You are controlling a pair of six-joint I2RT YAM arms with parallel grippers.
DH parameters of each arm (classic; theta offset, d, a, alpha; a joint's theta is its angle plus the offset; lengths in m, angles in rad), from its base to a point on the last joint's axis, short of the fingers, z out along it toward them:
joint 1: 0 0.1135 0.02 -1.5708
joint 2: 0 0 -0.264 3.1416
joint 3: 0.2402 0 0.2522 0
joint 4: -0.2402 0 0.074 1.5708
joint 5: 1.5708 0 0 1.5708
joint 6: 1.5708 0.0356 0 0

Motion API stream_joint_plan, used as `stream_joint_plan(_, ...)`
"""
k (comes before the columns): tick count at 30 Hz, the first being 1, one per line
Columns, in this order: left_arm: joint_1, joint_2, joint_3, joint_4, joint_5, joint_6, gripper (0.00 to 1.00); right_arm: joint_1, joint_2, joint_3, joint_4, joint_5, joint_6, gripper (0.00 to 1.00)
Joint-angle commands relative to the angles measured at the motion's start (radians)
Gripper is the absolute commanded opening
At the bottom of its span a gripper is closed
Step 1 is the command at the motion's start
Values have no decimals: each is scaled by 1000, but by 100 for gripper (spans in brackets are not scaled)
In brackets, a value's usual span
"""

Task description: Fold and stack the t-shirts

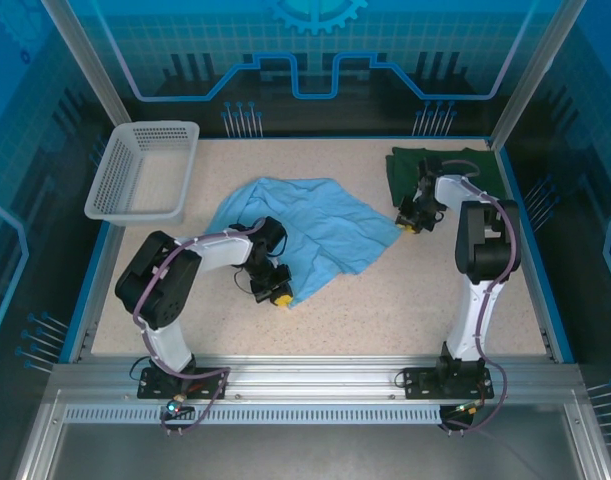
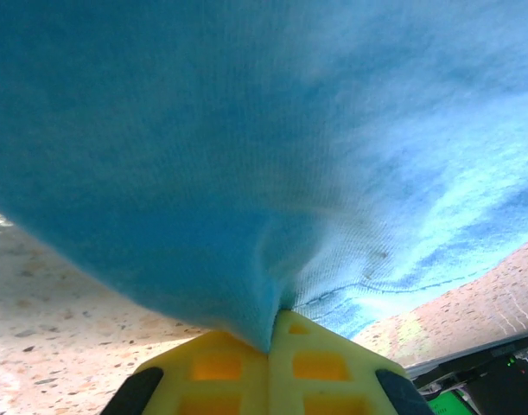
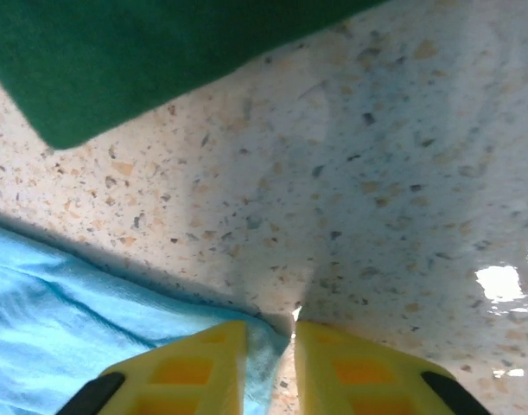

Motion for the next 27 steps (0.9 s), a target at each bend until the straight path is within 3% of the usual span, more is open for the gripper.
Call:
stream_joint_plan(1, -5, -3, 27, 101, -90, 37, 0, -1, 35, 18, -11, -36, -4, 11)
stream_joint_plan(5, 6, -71, 42, 61, -122, 68, 0, 4, -2, -13, 10, -66, 11, 0)
stream_joint_plan(13, 101, -244, 163, -20, -148, 125, 0, 30, -146, -7, 46, -194, 94, 0)
stream_joint_plan(18, 177, -277, 496, -115, -220, 214, 0, 54, -218, 220, 3, -242, 166, 0)
stream_joint_plan(22, 187, -324, 737, -108, -313, 249, 0, 90, -270, 434, -36, -258, 188, 0)
stream_joint_plan(27, 187, -444, 854, 9, -403, 299, 0, 138, -369, 617, -60, -202, 140, 0)
